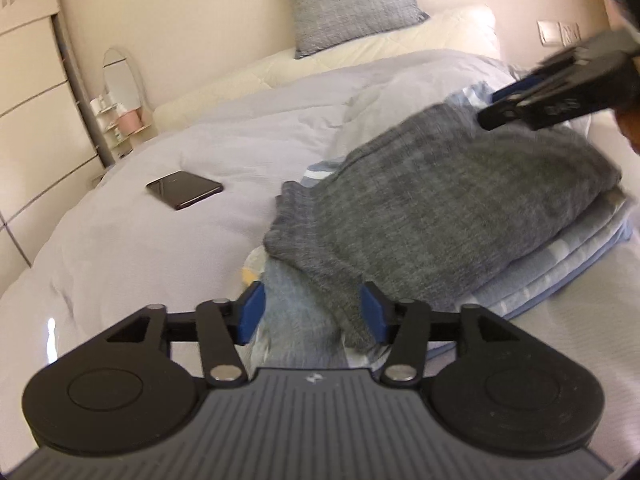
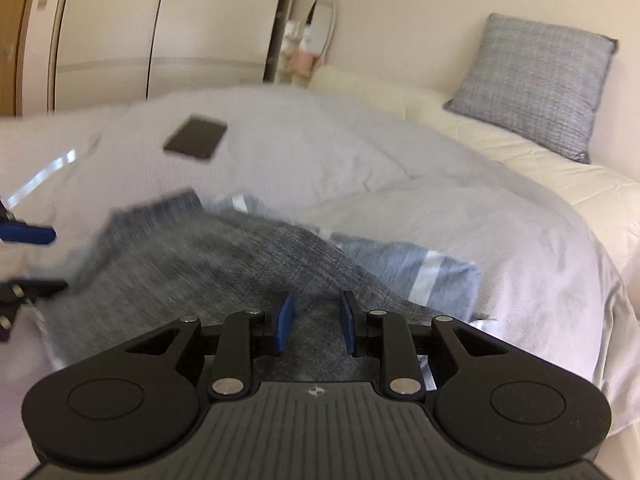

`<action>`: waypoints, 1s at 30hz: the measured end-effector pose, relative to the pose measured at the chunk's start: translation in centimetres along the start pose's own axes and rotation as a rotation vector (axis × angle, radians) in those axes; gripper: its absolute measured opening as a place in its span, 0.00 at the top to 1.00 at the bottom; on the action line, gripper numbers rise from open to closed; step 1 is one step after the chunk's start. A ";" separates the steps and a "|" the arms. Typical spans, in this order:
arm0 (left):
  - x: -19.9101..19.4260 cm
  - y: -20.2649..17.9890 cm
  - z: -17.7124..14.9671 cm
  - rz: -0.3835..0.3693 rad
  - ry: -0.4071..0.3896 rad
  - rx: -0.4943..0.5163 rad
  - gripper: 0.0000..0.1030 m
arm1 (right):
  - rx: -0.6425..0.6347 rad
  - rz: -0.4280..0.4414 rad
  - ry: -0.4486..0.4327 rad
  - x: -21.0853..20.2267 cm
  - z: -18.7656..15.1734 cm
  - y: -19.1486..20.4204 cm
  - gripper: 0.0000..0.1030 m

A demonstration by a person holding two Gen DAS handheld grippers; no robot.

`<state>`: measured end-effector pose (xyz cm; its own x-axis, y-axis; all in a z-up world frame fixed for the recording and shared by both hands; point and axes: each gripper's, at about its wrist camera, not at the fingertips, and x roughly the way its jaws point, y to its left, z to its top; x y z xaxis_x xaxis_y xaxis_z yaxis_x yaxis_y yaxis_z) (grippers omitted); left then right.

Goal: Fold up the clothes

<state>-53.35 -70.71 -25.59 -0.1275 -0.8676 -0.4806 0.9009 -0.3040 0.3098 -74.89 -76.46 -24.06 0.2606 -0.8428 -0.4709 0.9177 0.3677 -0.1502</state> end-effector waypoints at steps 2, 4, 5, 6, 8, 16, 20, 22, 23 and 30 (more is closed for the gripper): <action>-1.4 0.0 -0.2 0.006 -0.005 -0.047 0.26 | 0.031 0.001 -0.044 -2.7 -0.5 0.2 0.56; -2.9 0.0 -0.5 0.012 -0.009 -0.093 0.15 | 0.065 0.002 -0.071 -5.2 -1.0 0.5 0.51; -3.6 0.0 -0.7 0.013 -0.010 -0.121 0.11 | 0.082 0.002 -0.082 -6.5 -1.3 0.7 0.47; -4.3 -0.1 -1.0 0.011 -0.011 -0.153 0.10 | 0.106 0.003 -0.091 -7.7 -1.7 0.8 0.45; -5.8 -0.1 -1.6 0.011 -0.009 -0.224 0.03 | 0.179 -0.006 -0.104 -10.4 -2.8 1.3 0.30; -11.0 -1.6 -2.3 0.036 -0.014 -0.355 0.01 | 0.265 -0.089 -0.080 -17.6 -5.8 4.7 0.03; -13.1 -1.8 -2.2 0.028 -0.012 -0.378 0.01 | 0.291 -0.144 -0.026 -18.8 -5.5 5.6 0.02; -14.1 -2.0 -2.1 0.028 -0.014 -0.365 0.01 | 0.304 -0.149 -0.009 -19.3 -5.4 6.0 0.02; -14.6 -2.0 -2.1 0.029 -0.014 -0.368 0.01 | 0.311 -0.152 -0.001 -19.5 -5.4 6.2 0.02; -17.4 -1.8 -2.5 0.029 0.029 -0.413 0.01 | 0.357 -0.172 0.057 -21.1 -5.3 7.5 0.02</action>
<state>-51.76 -54.05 -19.81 -0.0932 -0.8601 -0.5016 0.9954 -0.0911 -0.0289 -75.06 -53.83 -19.83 0.0863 -0.8534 -0.5140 0.9956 0.0551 0.0757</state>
